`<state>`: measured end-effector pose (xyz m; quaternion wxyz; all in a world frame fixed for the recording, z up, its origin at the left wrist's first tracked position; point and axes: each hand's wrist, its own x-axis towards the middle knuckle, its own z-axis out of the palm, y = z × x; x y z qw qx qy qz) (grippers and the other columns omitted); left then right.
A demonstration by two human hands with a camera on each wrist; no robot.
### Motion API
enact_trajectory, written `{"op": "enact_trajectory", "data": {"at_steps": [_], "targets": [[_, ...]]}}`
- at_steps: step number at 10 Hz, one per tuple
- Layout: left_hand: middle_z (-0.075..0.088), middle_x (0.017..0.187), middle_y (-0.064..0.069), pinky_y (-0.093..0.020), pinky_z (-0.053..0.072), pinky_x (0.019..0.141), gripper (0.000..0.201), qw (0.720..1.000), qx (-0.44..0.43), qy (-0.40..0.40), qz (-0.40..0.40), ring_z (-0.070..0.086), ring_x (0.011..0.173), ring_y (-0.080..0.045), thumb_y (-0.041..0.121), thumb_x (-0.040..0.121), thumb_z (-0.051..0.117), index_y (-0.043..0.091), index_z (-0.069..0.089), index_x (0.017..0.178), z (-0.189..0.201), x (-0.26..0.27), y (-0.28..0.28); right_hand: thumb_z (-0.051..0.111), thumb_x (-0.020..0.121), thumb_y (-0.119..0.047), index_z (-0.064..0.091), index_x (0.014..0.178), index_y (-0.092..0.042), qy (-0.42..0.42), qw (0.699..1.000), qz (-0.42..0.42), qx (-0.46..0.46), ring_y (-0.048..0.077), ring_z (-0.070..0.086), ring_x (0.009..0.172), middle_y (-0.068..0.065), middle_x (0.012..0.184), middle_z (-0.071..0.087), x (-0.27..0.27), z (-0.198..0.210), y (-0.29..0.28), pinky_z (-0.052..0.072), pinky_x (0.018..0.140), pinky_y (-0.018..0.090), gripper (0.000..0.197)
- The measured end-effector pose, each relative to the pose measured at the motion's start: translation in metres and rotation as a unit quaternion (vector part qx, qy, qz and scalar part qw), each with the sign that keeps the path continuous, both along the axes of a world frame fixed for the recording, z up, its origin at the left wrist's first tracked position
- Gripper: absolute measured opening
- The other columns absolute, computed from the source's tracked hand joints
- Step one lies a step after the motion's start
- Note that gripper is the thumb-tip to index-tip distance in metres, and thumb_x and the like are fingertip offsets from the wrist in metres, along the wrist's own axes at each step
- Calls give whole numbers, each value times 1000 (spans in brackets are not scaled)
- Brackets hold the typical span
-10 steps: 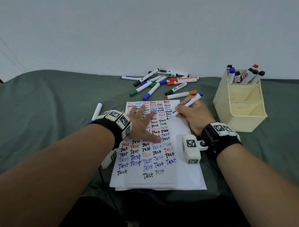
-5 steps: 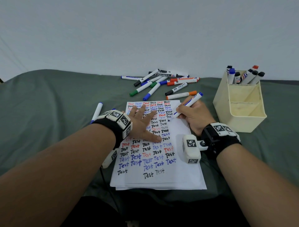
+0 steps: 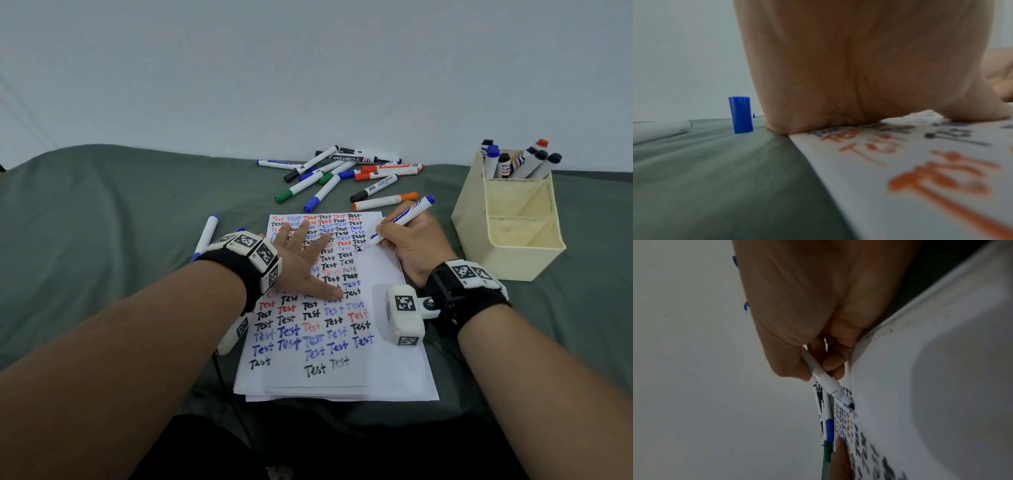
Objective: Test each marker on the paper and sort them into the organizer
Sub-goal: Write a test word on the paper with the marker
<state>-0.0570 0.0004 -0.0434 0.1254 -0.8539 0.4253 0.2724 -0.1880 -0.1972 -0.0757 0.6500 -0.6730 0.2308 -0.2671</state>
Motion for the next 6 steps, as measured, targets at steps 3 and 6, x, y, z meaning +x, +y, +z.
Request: {"op": "enact_trajectory", "data": {"at_steps": [3, 6], "targets": [[-41, 157, 8, -67, -6, 115, 137, 1000, 6, 8, 2, -31, 148, -31, 112, 32, 30, 57, -32, 141, 3, -1, 0, 75, 73, -13, 60, 75, -13, 1, 1000, 0, 16, 23, 66, 72, 10, 73, 66, -1, 1, 2, 56, 71, 33, 15], [-41, 157, 8, -66, -6, 115, 138, 1000, 5, 8, 0, -31, 148, -32, 112, 31, 29, 56, -31, 141, 3, -2, 0, 73, 83, -8, 61, 78, -12, 23, 1000, -14, -11, 17, 64, 69, 10, 74, 66, -2, 2, 1, 54, 68, 28, 14]]}}
